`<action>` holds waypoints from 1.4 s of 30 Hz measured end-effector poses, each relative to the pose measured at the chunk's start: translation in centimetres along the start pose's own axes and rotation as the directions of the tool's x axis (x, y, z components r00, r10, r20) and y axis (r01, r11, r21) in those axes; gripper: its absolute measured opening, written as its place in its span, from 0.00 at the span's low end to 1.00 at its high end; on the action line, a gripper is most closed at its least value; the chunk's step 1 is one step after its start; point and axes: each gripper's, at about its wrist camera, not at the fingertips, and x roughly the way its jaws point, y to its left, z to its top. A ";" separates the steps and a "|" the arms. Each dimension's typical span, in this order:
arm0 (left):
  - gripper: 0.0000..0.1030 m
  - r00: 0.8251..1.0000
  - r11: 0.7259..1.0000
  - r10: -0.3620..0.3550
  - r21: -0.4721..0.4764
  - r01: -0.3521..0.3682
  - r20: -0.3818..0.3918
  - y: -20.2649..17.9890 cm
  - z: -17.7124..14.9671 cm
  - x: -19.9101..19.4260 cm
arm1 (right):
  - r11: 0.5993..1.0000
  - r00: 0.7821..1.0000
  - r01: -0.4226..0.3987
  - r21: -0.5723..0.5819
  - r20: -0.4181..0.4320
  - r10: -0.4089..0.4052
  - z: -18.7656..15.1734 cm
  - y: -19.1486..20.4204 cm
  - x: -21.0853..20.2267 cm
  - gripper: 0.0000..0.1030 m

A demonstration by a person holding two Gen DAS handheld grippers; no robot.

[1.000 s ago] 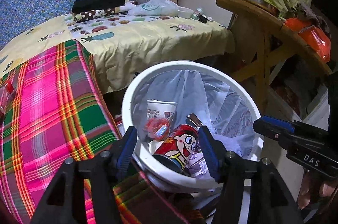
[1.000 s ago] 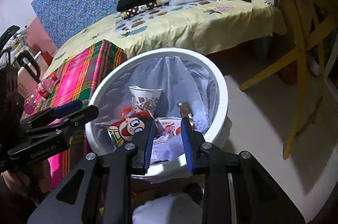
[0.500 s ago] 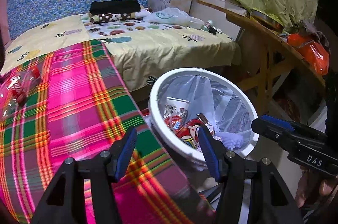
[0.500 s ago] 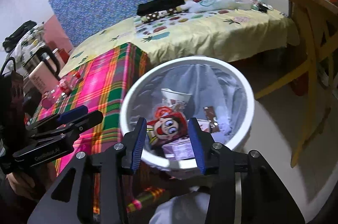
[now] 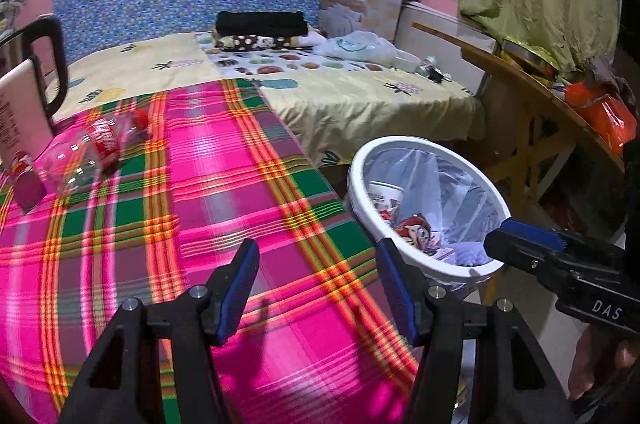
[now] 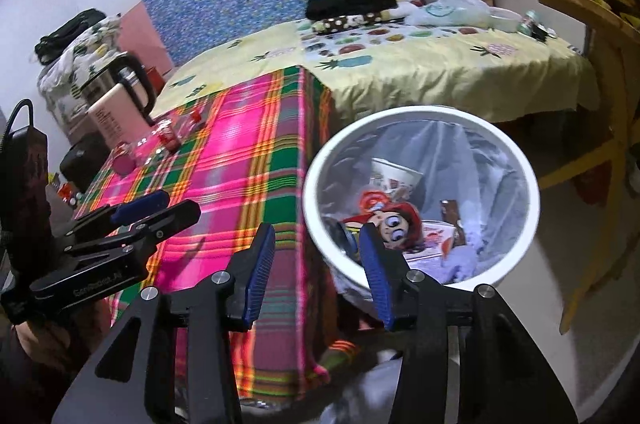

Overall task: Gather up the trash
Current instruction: 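Withdraw both open grippers from above the wastebasket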

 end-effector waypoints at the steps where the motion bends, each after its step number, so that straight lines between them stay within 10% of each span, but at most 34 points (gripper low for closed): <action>1: 0.61 1.000 1.000 0.007 -0.007 -0.007 0.002 0.3 -0.1 -0.3 | 1.000 1.000 -0.008 -0.007 -0.001 0.008 0.0 0.3 0.1 0.44; 42: 0.61 0.962 0.936 0.270 -0.246 -0.252 0.041 15.9 -2.0 -8.4 | 0.965 0.974 -0.225 -0.135 -0.061 0.218 3.6 13.9 5.0 0.53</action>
